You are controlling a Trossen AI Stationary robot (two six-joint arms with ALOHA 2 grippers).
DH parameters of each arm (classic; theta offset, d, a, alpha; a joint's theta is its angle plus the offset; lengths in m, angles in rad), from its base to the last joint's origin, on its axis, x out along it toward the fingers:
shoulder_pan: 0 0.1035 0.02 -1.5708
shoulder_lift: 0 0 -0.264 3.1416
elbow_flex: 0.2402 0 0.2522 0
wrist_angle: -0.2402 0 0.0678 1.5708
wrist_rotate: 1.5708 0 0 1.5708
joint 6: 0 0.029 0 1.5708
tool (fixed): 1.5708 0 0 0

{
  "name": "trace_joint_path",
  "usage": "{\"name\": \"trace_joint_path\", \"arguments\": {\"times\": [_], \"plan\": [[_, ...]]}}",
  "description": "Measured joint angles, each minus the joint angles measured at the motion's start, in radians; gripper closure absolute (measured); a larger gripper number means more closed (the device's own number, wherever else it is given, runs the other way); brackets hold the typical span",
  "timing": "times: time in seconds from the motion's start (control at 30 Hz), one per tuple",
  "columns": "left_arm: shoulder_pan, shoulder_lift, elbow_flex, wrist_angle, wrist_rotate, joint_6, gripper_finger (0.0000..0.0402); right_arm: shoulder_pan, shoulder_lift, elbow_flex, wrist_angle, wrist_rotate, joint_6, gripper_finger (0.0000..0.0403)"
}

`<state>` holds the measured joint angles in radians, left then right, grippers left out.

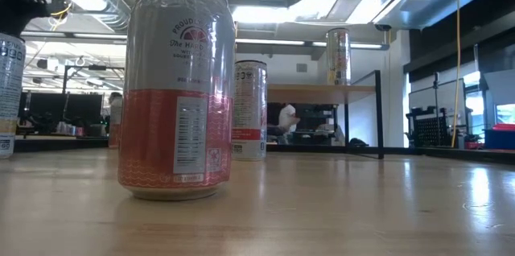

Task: Place canned beverage on shelf
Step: Put the white and yellow soda can aligned with other white and yellow soda can on the shelf

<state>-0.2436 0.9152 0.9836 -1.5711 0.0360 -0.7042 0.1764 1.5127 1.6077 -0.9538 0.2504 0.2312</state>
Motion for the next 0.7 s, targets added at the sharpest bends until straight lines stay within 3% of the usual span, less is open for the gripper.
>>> {"name": "trace_joint_path", "arguments": {"times": [0.7], "plan": [[0.0, 0.001, -0.091, 0.036, 0.001, 0.008, 0.0076, 0.0, 0.0, 0.0, 0.019, 0.003, 0.0, 0.0105]]}}
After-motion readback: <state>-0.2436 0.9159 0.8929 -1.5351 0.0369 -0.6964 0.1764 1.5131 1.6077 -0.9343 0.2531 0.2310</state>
